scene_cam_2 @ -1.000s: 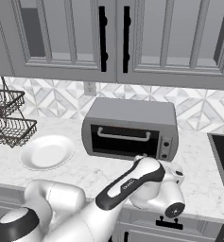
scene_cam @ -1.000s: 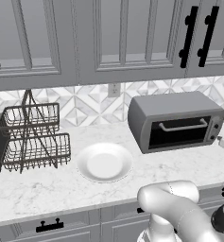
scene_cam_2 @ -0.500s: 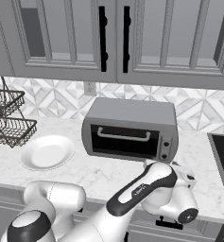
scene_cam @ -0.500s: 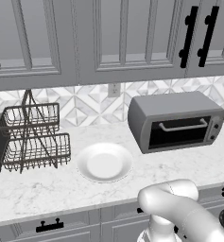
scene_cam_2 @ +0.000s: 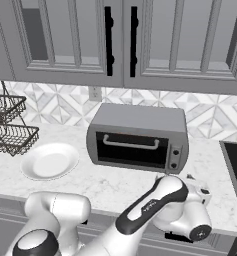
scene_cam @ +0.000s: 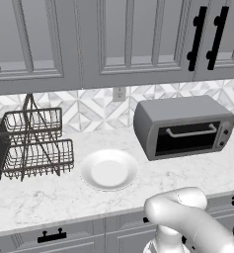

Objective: Pick up the kebab skewer and baguette bread, and place them inside the toaster oven. Close the toaster oven door and start by setting the timer.

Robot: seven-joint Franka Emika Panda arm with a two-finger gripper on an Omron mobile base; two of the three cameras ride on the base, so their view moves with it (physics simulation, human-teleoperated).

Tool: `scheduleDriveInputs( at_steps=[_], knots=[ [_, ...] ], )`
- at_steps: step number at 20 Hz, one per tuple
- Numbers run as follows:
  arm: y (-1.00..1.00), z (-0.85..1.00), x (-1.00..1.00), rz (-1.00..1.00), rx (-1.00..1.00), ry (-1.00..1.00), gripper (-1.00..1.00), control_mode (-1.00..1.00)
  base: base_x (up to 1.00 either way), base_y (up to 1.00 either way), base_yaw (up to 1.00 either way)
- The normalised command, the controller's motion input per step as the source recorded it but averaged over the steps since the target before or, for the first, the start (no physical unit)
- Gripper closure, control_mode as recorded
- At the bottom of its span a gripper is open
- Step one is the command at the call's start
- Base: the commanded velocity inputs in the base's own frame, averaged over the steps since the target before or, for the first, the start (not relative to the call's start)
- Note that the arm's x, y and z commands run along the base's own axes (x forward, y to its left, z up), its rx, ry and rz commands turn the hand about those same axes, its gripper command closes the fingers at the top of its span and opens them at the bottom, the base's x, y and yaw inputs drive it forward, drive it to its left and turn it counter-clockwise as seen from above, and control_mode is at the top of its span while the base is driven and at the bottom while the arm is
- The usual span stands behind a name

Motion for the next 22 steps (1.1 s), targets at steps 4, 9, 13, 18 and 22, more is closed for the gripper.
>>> scheduleDriveInputs(
  at_steps=[4,9,13,18,22],
  knots=[
    [0.0,-0.28,0.05,-0.01,-0.07,0.0,-1.0,-1.0,0.0,0.0,0.0],
    [0.0,-0.2,0.21,0.0,0.0,0.0,-1.0,-1.0,0.0,0.0,0.0],
    [-0.04,-0.23,0.16,0.0,0.0,0.0,-1.0,-1.0,0.0,0.0,0.0],
    [-0.09,-0.26,0.12,0.0,0.0,0.0,-1.0,-1.0,0.0,0.0,0.0],
    [-0.02,-0.24,0.19,0.0,0.0,0.0,-1.0,-1.0,0.0,0.0,0.0]
  ],
)
